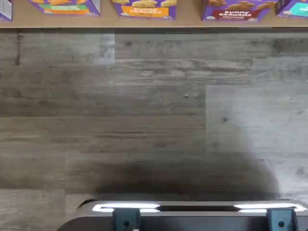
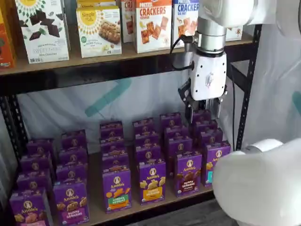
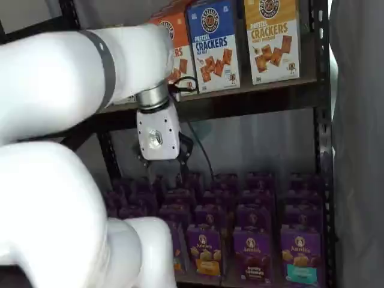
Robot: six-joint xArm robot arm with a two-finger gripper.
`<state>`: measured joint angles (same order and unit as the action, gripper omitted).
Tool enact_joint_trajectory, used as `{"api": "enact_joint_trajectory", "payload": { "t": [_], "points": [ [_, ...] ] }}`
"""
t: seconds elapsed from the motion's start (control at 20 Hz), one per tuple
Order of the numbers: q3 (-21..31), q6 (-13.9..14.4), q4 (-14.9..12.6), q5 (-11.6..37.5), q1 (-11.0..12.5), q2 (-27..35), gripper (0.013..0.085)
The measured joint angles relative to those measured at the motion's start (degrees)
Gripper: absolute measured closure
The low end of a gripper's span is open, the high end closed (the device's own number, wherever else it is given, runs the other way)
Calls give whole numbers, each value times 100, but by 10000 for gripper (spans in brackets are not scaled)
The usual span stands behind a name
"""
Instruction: Pick up the purple box with a brown patch in the center, on the bottom shelf, the fifth box from the left
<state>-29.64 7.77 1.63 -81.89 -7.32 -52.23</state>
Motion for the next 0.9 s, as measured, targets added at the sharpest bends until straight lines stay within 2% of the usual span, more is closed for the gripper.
{"api": "enact_joint_trajectory", "payload": {
  "t": [0.1, 0.4, 0.7, 0.9],
  "points": [
    [-38, 89, -129, -62, -76, 44, 130],
    [-12, 113, -127, -51, -96, 28, 130],
    [136, 79, -228, 223, -40, 61, 130],
    [290, -8, -179, 524, 41, 145, 130]
  ]
}}
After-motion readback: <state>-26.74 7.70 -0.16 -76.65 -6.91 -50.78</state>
